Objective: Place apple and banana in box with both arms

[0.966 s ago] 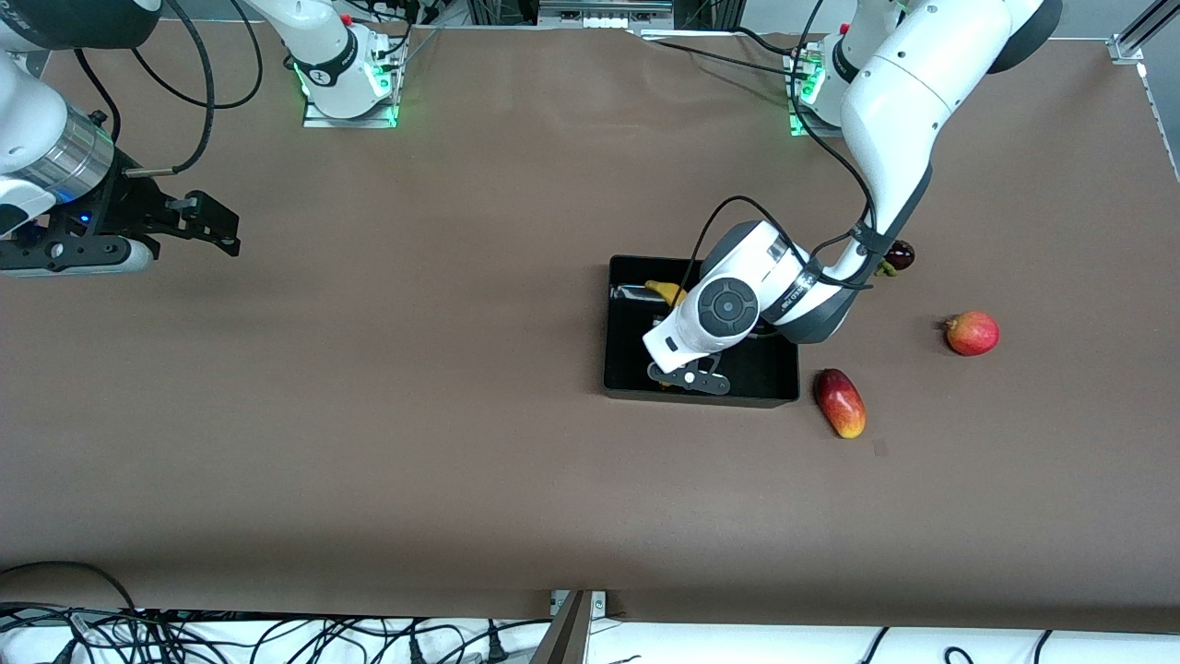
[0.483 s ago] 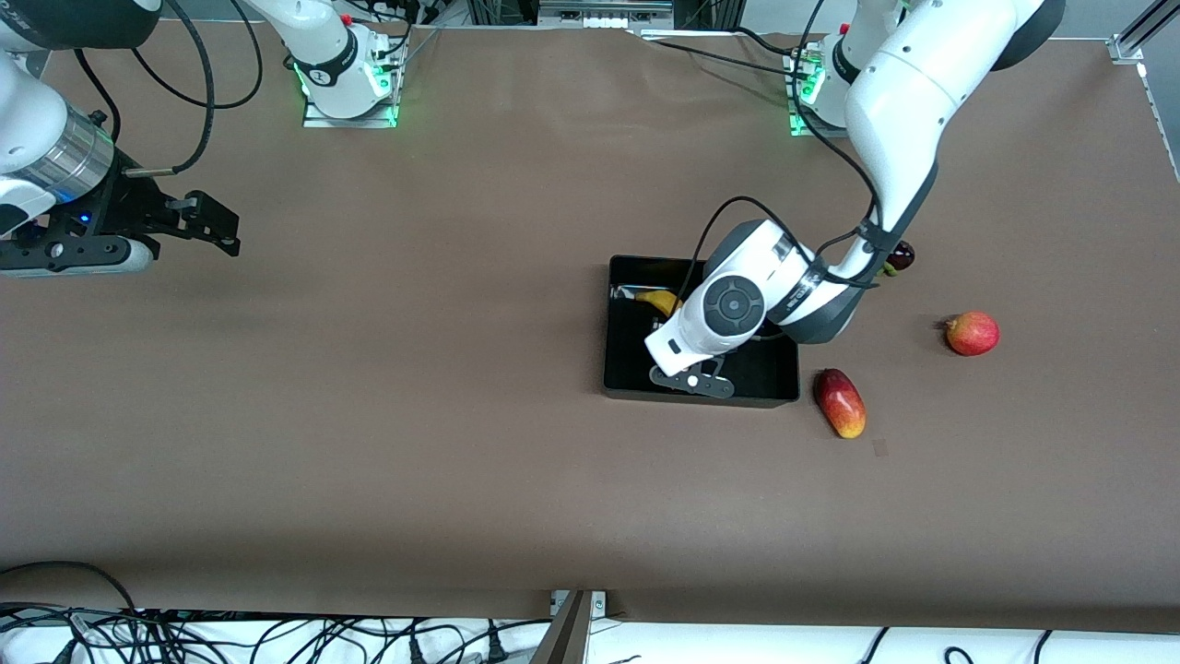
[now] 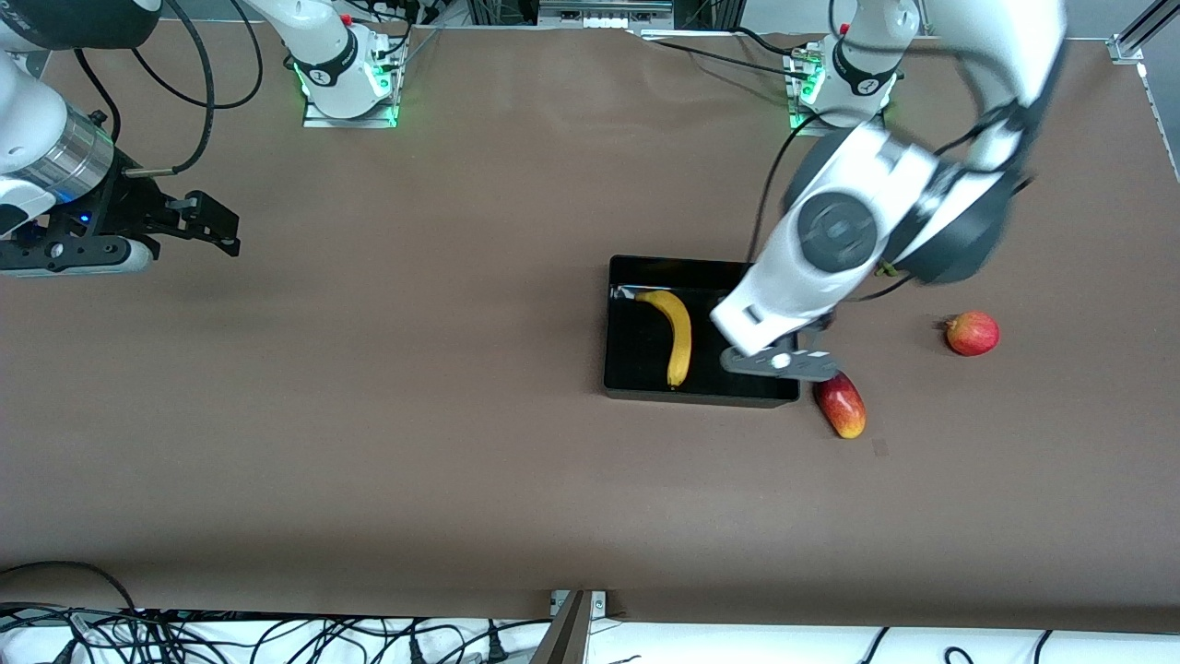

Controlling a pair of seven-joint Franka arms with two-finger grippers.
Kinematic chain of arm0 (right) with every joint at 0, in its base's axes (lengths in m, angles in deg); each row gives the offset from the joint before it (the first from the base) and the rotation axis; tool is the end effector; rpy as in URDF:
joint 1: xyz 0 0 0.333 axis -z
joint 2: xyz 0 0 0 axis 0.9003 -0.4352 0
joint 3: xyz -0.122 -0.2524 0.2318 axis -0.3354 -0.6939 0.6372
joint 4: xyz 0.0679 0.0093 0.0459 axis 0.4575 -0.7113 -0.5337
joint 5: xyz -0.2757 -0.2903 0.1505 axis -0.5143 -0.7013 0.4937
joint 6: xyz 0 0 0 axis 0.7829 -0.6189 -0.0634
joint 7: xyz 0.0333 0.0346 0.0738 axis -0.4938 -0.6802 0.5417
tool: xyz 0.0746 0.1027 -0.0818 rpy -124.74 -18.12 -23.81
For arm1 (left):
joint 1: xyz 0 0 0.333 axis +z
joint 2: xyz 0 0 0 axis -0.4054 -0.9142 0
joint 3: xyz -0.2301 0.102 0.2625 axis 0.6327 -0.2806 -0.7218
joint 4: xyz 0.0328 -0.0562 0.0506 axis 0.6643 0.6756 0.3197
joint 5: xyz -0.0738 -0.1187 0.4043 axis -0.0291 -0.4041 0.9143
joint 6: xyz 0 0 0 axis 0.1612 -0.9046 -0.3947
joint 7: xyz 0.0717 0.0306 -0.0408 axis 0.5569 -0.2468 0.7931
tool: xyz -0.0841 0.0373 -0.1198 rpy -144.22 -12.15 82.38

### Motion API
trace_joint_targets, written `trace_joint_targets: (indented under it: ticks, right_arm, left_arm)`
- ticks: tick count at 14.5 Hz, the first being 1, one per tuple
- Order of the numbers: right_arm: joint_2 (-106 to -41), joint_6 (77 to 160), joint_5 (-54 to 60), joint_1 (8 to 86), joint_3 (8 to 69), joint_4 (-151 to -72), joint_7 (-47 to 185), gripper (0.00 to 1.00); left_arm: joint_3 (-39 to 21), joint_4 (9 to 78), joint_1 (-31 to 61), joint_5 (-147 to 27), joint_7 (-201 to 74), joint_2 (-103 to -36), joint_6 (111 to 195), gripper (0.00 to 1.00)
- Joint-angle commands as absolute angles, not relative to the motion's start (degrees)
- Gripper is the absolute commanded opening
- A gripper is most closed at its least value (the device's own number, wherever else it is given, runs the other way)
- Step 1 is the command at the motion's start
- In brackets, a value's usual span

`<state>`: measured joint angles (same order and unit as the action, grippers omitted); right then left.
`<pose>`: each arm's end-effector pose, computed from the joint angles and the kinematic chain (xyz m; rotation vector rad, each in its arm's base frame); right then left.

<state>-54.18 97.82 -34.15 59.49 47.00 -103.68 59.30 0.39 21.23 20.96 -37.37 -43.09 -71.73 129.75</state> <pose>0.6142 0.0829 0.5912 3.1365 0.0891 0.0100 0.6672 -0.2853 0.4525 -3.0585 0.1075 0.1782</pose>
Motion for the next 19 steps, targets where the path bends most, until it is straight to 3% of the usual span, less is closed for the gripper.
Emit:
trace_joint_targets:
  ticks: [1, 3, 5, 8, 9, 11, 13, 19]
  right_arm:
    - [-54.5, 97.6, -34.6, 59.5, 47.2, -102.6, 59.0, 1.0]
    - [-54.5, 97.6, -34.6, 59.5, 47.2, -102.7, 59.0, 1.0]
    - [-54.5, 97.6, -34.6, 59.5, 47.2, -102.7, 59.0, 1.0]
    - [-54.5, 97.6, -34.6, 59.5, 47.2, -102.7, 59.0, 1.0]
    - [-54.5, 97.6, -34.6, 59.5, 47.2, -102.7, 59.0, 1.0]
    - [-54.5, 97.6, -34.6, 59.5, 47.2, -102.7, 59.0, 1.0]
    - [-54.5, 97.6, -34.6, 59.5, 47.2, -102.7, 59.0, 1.0]
    - [-54.5, 97.6, -34.6, 59.5, 47.2, -102.7, 59.0, 1.0]
  left_arm:
    - [1.1, 19.9, 27.4, -39.2, -51.0, -67.1, 123.2, 1.0]
    - [-0.2, 18.5, 30.5, -42.0, -58.1, -63.7, 120.9, 1.0]
    - [-6.7, 20.0, 29.2, -42.1, -59.2, -59.1, 121.2, 1.0]
    - [-21.4, 27.9, 23.1, -50.5, -59.4, -50.9, 122.6, 1.0]
    - [-23.6, 32.3, 22.9, -51.5, -59.5, -47.6, 124.6, 1.0]
    - [-24.4, 40.2, 22.9, -50.8, -59.7, -41.9, 129.7, 1.0]
    - [-24.4, 43.5, 23.0, -50.8, -60.9, -40.1, 130.3, 1.0]
    - [-24.3, 39.7, 23.6, -50.8, -62.3, -44.0, 129.1, 1.0]
